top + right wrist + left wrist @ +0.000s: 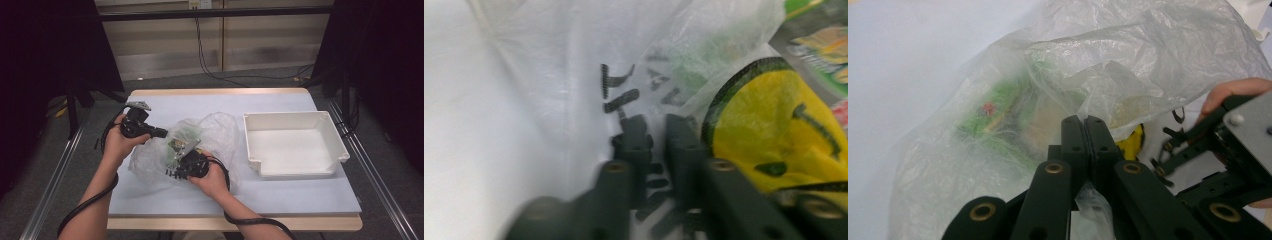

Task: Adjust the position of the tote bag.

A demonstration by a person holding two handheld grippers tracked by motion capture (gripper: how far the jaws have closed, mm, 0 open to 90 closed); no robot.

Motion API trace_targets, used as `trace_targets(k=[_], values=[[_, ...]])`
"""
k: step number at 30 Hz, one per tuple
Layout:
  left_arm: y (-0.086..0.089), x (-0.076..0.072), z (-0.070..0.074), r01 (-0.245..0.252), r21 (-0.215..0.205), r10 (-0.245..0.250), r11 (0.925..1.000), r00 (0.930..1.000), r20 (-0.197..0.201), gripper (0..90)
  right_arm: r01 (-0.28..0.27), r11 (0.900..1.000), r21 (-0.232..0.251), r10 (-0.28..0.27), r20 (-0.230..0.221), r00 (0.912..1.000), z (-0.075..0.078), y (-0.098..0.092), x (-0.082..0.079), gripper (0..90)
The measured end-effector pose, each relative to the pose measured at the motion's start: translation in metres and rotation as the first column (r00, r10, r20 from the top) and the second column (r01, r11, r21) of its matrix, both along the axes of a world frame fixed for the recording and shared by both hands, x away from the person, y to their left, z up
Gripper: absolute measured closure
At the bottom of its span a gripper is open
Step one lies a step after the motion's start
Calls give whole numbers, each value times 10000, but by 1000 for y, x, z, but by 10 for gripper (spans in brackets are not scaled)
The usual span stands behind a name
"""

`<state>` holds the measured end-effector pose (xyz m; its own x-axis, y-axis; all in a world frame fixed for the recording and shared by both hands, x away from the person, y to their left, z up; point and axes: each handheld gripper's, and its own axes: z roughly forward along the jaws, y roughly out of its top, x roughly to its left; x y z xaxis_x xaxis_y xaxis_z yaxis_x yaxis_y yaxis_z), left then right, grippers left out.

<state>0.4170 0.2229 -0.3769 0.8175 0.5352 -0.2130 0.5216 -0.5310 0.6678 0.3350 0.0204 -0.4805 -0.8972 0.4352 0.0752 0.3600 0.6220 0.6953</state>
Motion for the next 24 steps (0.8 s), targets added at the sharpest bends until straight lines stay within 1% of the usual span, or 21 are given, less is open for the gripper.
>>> trace_targets(k=[1, 2, 3, 5, 7, 8, 9, 11, 12, 13, 14, 15, 17, 18, 20, 22, 23, 24], values=[[-1, 0, 0, -90, -51, 90, 9999, 10000, 36, 885, -101, 9999, 60, 102, -173, 9998, 0, -1, -2, 893], [-1, 0, 0, -71, -103, 71, 9999, 10000, 0, 885, -168, 9998, 81, 170, -296, 9994, 1, -2, -5, 900], [-2, 0, 0, -62, -50, 62, 10000, 10000, -7, 885, -314, 9994, 162, 319, -321, 9990, 0, -3, -8, 900], [-3, 0, 0, -123, 5, 123, 9999, 9999, 21, 885, -426, 9989, 219, 436, -450, 9980, 0, -6, -14, 900], [-4, 1, -1, -64, 18, 64, 10000, 10000, -22, 886, -634, 9975, 311, 652, -587, 9961, 1, -8, -21, 900], [-5, 1, -1, -121, 0, 121, 9999, 9999, -34, 886, -733, 9968, 328, 753, -660, 9950, 1, -9, -25, 900], [-6, 2, -2, -72, 48, 72, 10000, 10000, -22, 886, -778, 9965, 319, 800, -747, 9940, 1, -10, -30, 900], [-8, 1, -2, -129, 133, 129, 9998, 9999, -26, 886, -977, 9944, 405, 1007, -803, 9917, 1, -13, -37, 900], [-8, 1, -3, -42, 110, 43, 9999, 10000, -70, 886, -1058, 9934, 449, 1090, -761, 9911, 1, -14, -40, 900], [-9, 2, -3, -42, 147, 43, 9999, 10000, -33, 886, -1089, 9930, 452, 1122, -794, 9905, 2, -16, -42, 900], [-9, 2, -3, -3, 116, 4, 9999, 10000, -100, 886, -1000, 9935, 552, 1047, -893, 9905, 2, -17, -44, 891], [-10, 3, -4, 28, 191, -26, 9998, 10000, -74, 886, -902, 9940, 617, 954, -876, 9916, 3, -19, -45, 849], [-11, 2, -4, -63, 112, 65, 9999, 9999, -105, 886, -732, 9944, 766, 786, -709, 9944, 6, -20, -43, 783], [-11, 2, -4, 1, 202, 1, 9998, 10000, -100, 886, -613, 9954, 741, 660, -626, 9959, 10, -20, -43, 727], [-11, 1, -5, 11, 178, -8, 9998, 9999, -130, 886, -363, 9965, 749, 391, -374, 9985, 16, -19, -40, 603], [-10, 1, -4, 3, 201, -1, 9998, 9999, -129, 886, -116, 9958, 906, 147, -340, 9993, 23, -18, -35, 531], [-9, 0, -5, -60, 134, 61, 9999, 9999, -85, 886, -19, 9950, 996, 44, -256, 9997, 26, -16, -33, 497], [-7, 0, -4, -45, 130, 47, 9999, 9999, -165, 886, 61, 9944, 1052, -34, -260, 9997, 29, -15, -31, 463]])
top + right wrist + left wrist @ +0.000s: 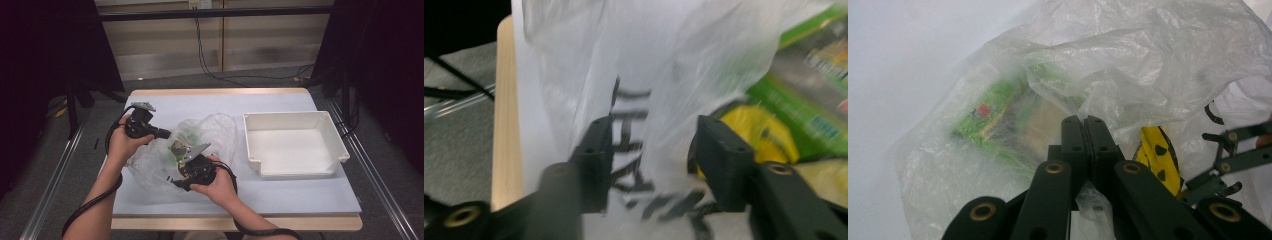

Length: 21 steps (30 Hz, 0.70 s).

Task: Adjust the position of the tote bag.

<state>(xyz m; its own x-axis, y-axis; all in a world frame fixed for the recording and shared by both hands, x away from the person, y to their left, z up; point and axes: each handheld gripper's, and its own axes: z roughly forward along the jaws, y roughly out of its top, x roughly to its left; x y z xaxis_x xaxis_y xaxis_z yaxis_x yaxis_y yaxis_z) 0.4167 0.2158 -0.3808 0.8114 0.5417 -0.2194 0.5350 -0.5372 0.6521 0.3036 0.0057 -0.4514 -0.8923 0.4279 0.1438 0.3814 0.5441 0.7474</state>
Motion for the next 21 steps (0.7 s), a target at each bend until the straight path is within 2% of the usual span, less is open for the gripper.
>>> trace_targets(k=[2, 6, 8, 9, 11, 13, 14, 15, 17, 18, 19, 21], values=[[3, 0, 0, -68, -47, 68, 10000, 10000, -36, 886, 186, 9998, -8, -185, 267, 9995, 4, 4, 6, 386], [7, -2, 2, -49, -61, 49, 10000, 10000, -11, 886, 425, 9990, -144, -415, 671, 9969, 7, 15, 18, 331], [8, -3, 2, -165, -13, 165, 9999, 9999, 7, 886, 688, 9975, -146, -678, 618, 9958, 5, 20, 26, 322], [9, -3, 2, -143, -55, 143, 9999, 9999, 13, 886, 967, 9952, -171, -959, 428, 9945, 3, 22, 30, 318], [11, -3, 2, -180, -49, 179, 9998, 9998, -12, 886, 1117, 9935, -207, -1113, 202, 9936, -4, 26, 37, 319], [11, -3, 2, -282, 56, 282, 9996, 9996, -9, 886, 1223, 9920, -312, -1217, 184, 9924, -13, 28, 41, 336], [12, -2, 2, -260, 96, 260, 9996, 9997, -25, 886, 1182, 9919, -454, -1175, 184, 9929, -18, 29, 42, 375], [12, -2, 1, -237, 34, 237, 9997, 9997, -41, 886, 1018, 9938, -458, -1018, 25, 9948, -22, 30, 43, 466], [11, -1, 0, -231, 64, 231, 9997, 9997, -66, 886, 765, 9956, -533, -780, -272, 9966, -27, 31, 39, 566], [11, -1, -1, -245, 111, 245, 9996, 9997, -67, 886, 572, 9970, -516, -585, -250, 9980, -29, 31, 38, 667], [11, -1, -2, -260, 281, 262, 9993, 9996, -60, 886, 381, 9984, -415, -396, -356, 9986, -31, 30, 35, 725], [10, 0, -4, -351, 292, 350, 9990, 9994, 36, 886, 82, 9991, -428, -97, -357, 9993, -31, 29, 31, 787]])
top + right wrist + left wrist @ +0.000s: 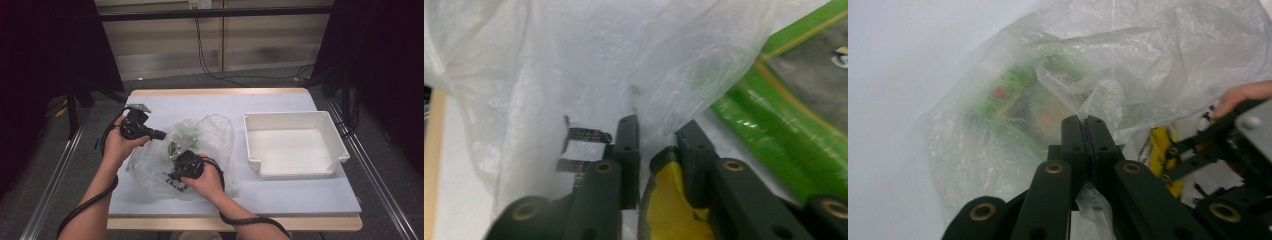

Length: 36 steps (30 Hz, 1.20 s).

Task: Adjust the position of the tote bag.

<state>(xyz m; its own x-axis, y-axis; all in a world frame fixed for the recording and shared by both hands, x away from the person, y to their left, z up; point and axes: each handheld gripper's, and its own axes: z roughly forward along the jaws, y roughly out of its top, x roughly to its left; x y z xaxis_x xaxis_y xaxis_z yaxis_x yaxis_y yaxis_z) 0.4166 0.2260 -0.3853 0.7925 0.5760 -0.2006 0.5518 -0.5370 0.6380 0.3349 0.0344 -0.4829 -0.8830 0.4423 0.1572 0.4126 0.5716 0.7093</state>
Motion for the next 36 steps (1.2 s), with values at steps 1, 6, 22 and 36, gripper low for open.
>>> trace_targets(k=[1, 6, 22, 36], values=[[0, 1, -2, -29, -54, 29, 10000, 10000, -50, 886, -110, 9999, -36, 109, -138, 9998, 1, -1, -3, 820], [-4, 3, -7, -138, 289, 129, 9995, 9994, 329, 887, -625, 9980, 88, 627, -295, 9976, 1, -5, -18, 856], [3, 24, -18, -786, 441, 768, 9959, 9962, 403, 889, -1772, 9841, 129, 1776, -356, 9835, 2, -6, -51, 867], [-5, 18, -14, -674, -133, 671, 9976, 9975, -239, 480, -1627, 9866, 124, 1630, -402, 9858, 4, -9, -49, 861]])
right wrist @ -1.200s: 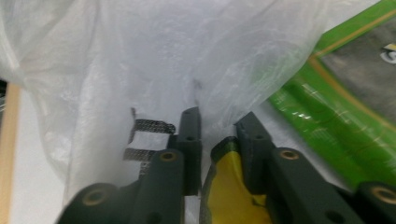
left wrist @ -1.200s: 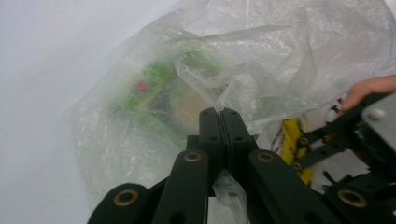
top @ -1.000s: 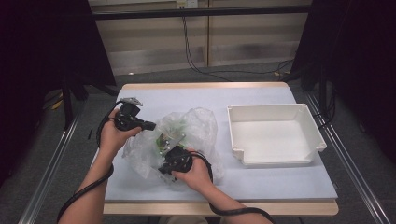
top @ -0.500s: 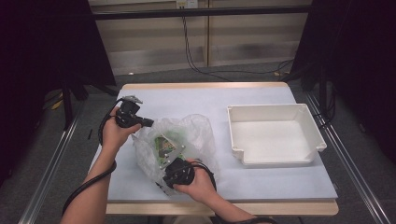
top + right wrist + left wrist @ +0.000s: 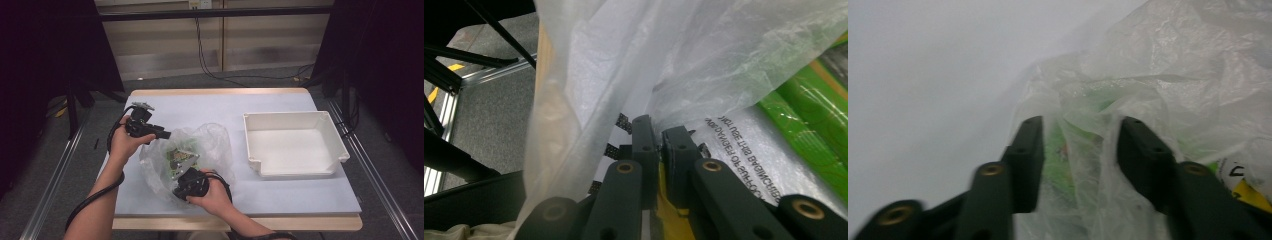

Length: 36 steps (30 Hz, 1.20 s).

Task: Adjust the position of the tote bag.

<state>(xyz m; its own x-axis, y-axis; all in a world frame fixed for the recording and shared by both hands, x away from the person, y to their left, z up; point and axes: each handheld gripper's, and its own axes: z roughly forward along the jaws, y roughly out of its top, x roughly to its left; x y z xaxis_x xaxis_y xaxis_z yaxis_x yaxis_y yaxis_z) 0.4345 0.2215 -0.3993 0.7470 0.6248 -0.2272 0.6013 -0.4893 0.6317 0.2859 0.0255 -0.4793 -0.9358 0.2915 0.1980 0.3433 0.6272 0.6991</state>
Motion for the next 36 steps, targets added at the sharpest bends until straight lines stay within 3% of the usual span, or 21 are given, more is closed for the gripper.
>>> trace_targets(k=[2, 8, 16, 19, 21, 22, 25, 26, 28, 29, 31, 33, 34, 36], values=[[0, -2, 3, 149, 60, -149, 9999, 9999, 28, 369, 20, 10000, -42, -19, 110, 9999, 1, -1, 1, 859], [-2, -6, 7, 160, 60, -160, 9999, 9999, 5, 159, 173, 9998, 77, -174, 87, 9998, 5, -5, 4, 856], [-5, -12, 3, 311, 423, -314, 9986, 9995, 55, 46, 215, 9998, 27, -215, 7, 9998, 4, -5, 4, 856], [-7, -12, 0, 360, 754, -366, 9965, 9993, 64, 37, 289, 9996, 62, -289, -52, 9996, 5, -6, 4, 856], [-6, -10, -1, 793, 1348, -806, 9877, 9967, 35, 37, 293, 9996, 39, -293, 6, 9996, 5, -6, 4, 855], [-6, -9, -2, 852, 1367, -869, 9869, 9962, 63, 37, 283, 9996, 29, -283, 45, 9996, 5, -6, 4, 854], [-6, -10, -6, 870, 1846, -907, 9790, 9958, 117, 54, 294, 9996, 58, -294, 33, 9996, 6, -6, 5, 854], [-8, -12, -10, 415, 1584, -445, 9865, 9989, 158, 65, 306, 9995, 74, -306, 31, 9995, 6, -6, 5, 854], [-5, -10, -11, 641, 2120, -701, 9752, 9973, 208, 104, 365, 9993, 46, -364, -57, 9993, 6, -6, 5, 854], [-6, -11, -14, 437, 1899, -493, 9808, 9985, 249, 110, 394, 9992, 34, -394, -48, 9992, 6, -6, 5, 854], [-4, -10, -17, 385, 2061, -454, 9778, 9986, 288, 165, 359, 9994, -4, -359, -8, 9994, 6, -6, 6, 854], [-1, -9, -19, 312, 2057, -389, 9781, 9987, 332, 286, 405, 9992, 67, -405, -38, 9992, 5, -5, 5, 855], [2, -6, -19, 595, 2224, -677, 9731, 9973, 295, 358, 371, 9993, 45, -371, -39, 9993, 4, -5, 4, 855], [4, -5, -21, 399, 1960, -499, 9798, 9977, 468, 501, 360, 9993, 21, -360, -90, 9993, 3, -3, 2, 855]])
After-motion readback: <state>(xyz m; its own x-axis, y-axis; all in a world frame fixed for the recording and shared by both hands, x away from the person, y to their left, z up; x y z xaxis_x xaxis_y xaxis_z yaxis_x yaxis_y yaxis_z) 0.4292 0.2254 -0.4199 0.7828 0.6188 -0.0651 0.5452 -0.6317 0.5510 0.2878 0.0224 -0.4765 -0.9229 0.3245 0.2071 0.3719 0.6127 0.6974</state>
